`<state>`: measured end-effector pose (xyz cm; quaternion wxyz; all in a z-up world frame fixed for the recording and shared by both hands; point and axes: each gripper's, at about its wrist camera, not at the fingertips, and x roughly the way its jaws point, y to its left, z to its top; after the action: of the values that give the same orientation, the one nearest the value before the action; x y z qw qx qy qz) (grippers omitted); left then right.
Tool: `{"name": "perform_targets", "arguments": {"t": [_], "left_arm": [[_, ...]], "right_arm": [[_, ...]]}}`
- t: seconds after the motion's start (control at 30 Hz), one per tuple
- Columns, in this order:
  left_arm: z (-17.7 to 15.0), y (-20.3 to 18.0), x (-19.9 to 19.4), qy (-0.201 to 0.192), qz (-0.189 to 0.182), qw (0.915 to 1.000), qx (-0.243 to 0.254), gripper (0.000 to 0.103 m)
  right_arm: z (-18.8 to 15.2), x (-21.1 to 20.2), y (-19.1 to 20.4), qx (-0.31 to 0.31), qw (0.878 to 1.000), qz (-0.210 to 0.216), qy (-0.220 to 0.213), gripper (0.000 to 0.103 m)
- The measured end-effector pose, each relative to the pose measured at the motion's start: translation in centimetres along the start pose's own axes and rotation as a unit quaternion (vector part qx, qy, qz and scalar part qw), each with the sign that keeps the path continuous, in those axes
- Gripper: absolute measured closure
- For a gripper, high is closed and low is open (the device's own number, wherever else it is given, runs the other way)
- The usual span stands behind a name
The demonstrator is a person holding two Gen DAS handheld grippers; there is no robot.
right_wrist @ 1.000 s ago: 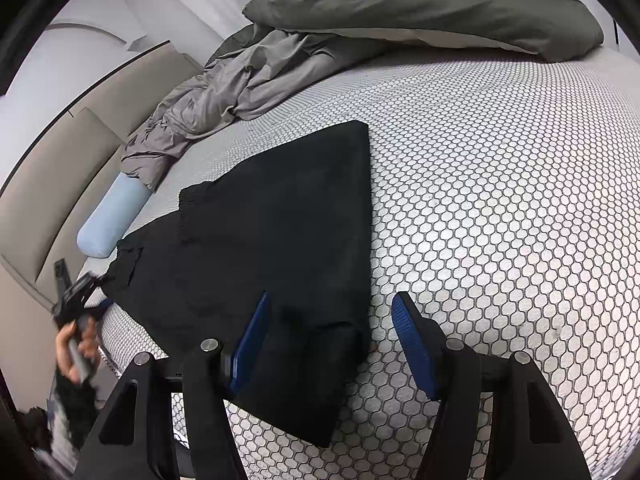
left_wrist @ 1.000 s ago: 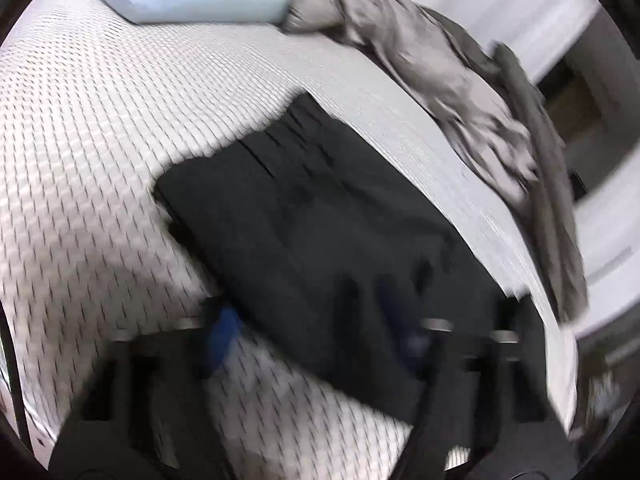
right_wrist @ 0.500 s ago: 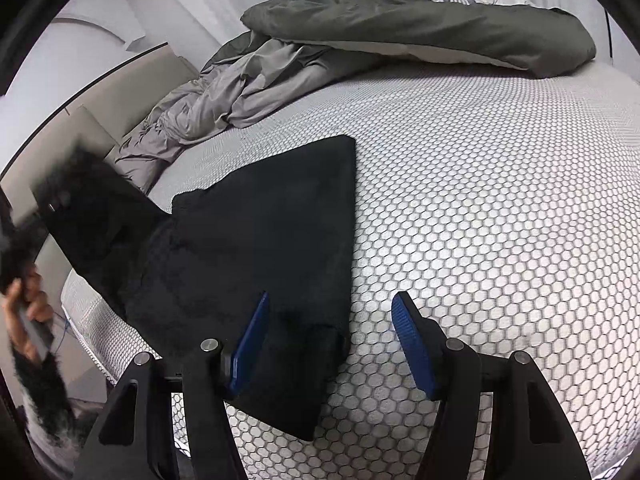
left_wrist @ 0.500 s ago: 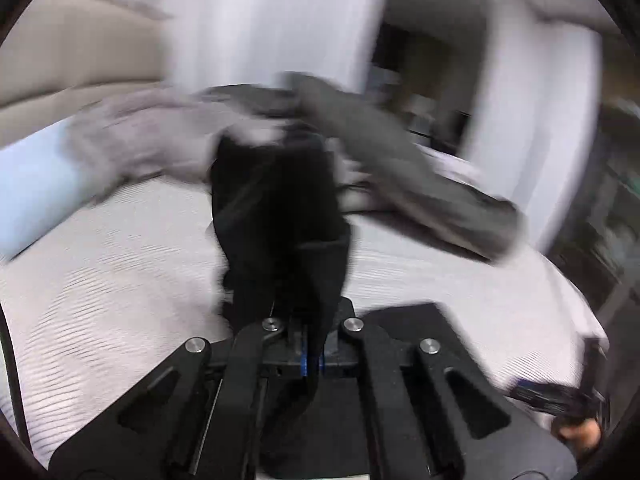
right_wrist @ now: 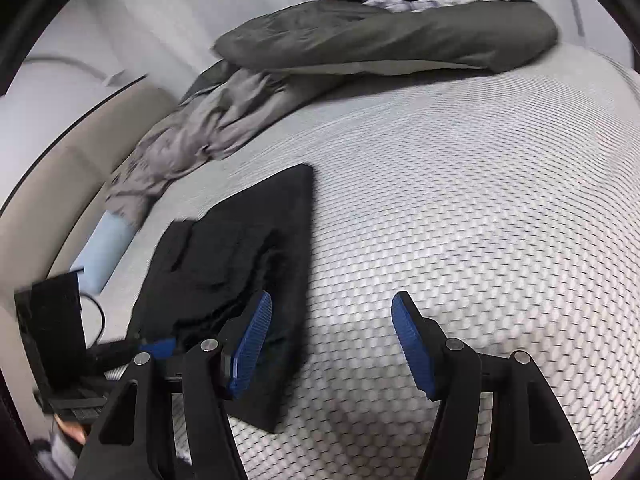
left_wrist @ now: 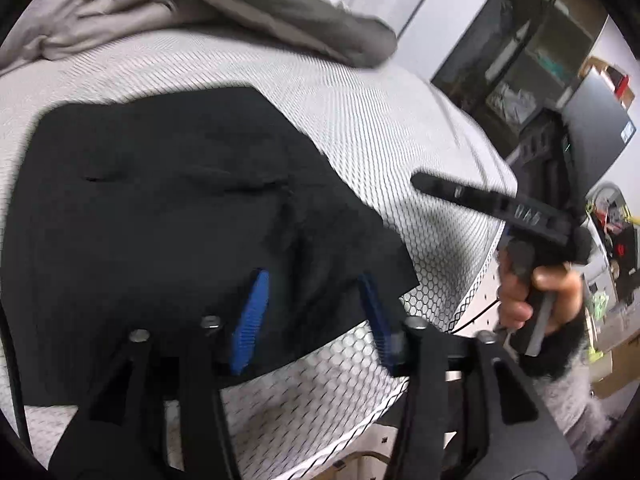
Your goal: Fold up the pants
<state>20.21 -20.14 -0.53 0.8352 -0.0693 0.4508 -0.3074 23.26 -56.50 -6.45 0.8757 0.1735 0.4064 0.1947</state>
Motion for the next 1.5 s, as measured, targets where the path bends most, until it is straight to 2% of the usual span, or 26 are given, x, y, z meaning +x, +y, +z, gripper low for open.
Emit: {"name": "perform_targets", "arguments": {"t": [0.03,0.1,0.17,0.23,0.27,0.37,0.43,0.47,0.5,0.57,0.7,0.83,0.97,1.03,1.1,1.13,1.27,1.33,1.43,1.47,1.5], "left_arm": [[0.1,0.5,-1.3,-0.018,0.01,0.9998,-0.004,0.035],[0.5,1.3,-3.7,-0.051,0.007,0.9986,-0.01,0.024],[0.8,2.4,-5.3,-0.082,0.023,0.9964,0.003,0.021],[1.3,3.8,-5.3,-0.1,0.075,0.9921,0.004,0.021],[1.5,5.0,-4.9,-0.103,0.092,0.9904,-0.007,0.021],[1.7,8.6,-3.3,-0.103,0.103,0.9879,-0.052,0.021],[1.4,11.5,-2.5,-0.095,0.108,0.9873,-0.069,0.021],[0.9,12.7,-2.5,-0.092,0.117,0.9863,-0.071,0.021],[0.8,13.6,-2.3,-0.089,0.129,0.9844,-0.079,0.022],[0.5,14.7,-2.2,-0.087,0.125,0.9845,-0.087,0.022],[0.1,15.8,-2.6,-0.091,0.126,0.9835,-0.092,0.022],[-0.9,15.0,-3.4,-0.091,0.126,0.9837,-0.091,0.022],[-0.5,14.6,-3.2,-0.089,0.125,0.9837,-0.094,0.022],[-0.6,14.5,-3.3,-0.088,0.126,0.9838,-0.092,0.022],[-0.5,14.6,-3.2,-0.086,0.127,0.9841,-0.09,0.022],[-0.4,14.8,-3.4,-0.088,0.125,0.9839,-0.093,0.022],[-0.5,15.2,-4.6,-0.1,0.123,0.9823,-0.101,0.022],[-0.6,15.6,-4.7,-0.098,0.121,0.9815,-0.111,0.022],[-0.7,16.2,-3.7,-0.077,0.125,0.9819,-0.119,0.022],[-0.8,16.2,-3.4,-0.072,0.127,0.9823,-0.118,0.022],[-0.9,16.1,-3.0,-0.065,0.132,0.9826,-0.114,0.022]], "right_arm": [[-0.1,0.1,0.6,-0.003,1.0,0.012,0.002,0.039],[-0.2,0.8,1.5,-0.004,0.999,0.052,0.017,0.039],[-0.3,1.4,2.4,-0.005,0.997,0.07,0.025,0.039],[-0.4,1.9,3.1,0.0,0.994,0.1,0.033,0.044],[-0.4,2.3,3.7,0.004,0.991,0.129,0.039,0.049],[-0.3,3.7,4.9,0.01,0.984,0.168,0.059,0.049],[-0.3,5.5,5.2,0.021,0.985,0.149,0.082,0.049],[-0.4,6.7,5.1,0.024,0.988,0.122,0.087,0.054],[-0.4,7.6,5.1,0.025,0.989,0.114,0.094,0.065],[-0.2,8.3,5.0,0.037,0.99,0.104,0.093,0.071],[0.4,7.1,4.9,0.042,0.991,0.113,0.065,0.071],[0.9,6.4,5.2,0.045,0.988,0.141,0.053,0.07],[0.9,7.4,5.5,0.066,0.979,0.176,0.081,0.07],[0.5,8.3,6.7,0.033,0.984,0.147,0.099,0.071],[0.0,9.0,7.3,0.007,0.987,0.115,0.112,0.097],[-0.1,9.1,7.2,0.013,0.987,0.109,0.116,0.097],[0.9,5.3,8.2,-0.013,0.991,0.11,0.074,0.098],[0.5,4.0,8.3,-0.028,0.992,0.091,0.08,0.098],[-1.3,5.7,6.8,-0.034,0.992,0.036,0.114,0.093],[-1.6,5.9,6.1,-0.03,0.991,0.055,0.114,0.091],[-1.5,5.5,5.8,-0.022,0.991,0.071,0.108,0.084]]}}
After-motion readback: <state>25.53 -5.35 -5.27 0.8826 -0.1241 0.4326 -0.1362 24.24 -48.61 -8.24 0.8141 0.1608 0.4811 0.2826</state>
